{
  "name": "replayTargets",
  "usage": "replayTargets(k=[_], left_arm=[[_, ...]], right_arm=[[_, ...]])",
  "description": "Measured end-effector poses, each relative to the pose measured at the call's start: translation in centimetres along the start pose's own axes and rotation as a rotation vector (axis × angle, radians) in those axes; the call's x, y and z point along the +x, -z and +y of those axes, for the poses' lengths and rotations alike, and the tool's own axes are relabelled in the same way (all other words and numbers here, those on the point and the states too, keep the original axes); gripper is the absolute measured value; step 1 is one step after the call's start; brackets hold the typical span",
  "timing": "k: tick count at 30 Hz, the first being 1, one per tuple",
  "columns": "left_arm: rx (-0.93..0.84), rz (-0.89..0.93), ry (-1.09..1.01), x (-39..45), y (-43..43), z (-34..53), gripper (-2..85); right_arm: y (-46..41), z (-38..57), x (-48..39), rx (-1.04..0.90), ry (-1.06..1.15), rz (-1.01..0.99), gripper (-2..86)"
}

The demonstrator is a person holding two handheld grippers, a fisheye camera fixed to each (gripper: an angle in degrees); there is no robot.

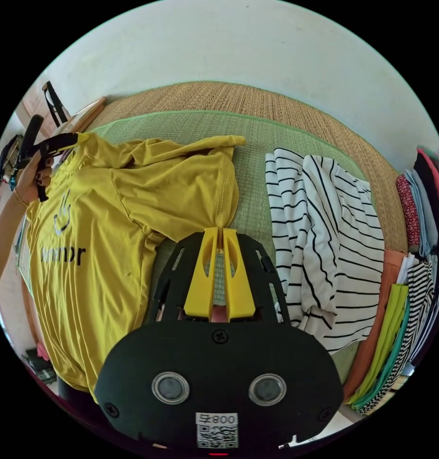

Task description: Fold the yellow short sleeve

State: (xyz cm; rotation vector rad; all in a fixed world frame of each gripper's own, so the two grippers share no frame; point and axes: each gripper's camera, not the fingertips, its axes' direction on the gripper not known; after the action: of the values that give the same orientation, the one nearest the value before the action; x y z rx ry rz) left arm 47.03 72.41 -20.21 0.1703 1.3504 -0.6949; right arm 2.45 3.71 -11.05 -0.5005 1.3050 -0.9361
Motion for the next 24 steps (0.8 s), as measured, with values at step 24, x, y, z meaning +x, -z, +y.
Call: replayTargets(k=[24], left_arm=[[0.292,-0.163,0.086,-0.9,5.6,3.5,7.5]], right_arm=[[6.8,-6.9,0.2,0.130,-0.022,-0.068,-0.5]])
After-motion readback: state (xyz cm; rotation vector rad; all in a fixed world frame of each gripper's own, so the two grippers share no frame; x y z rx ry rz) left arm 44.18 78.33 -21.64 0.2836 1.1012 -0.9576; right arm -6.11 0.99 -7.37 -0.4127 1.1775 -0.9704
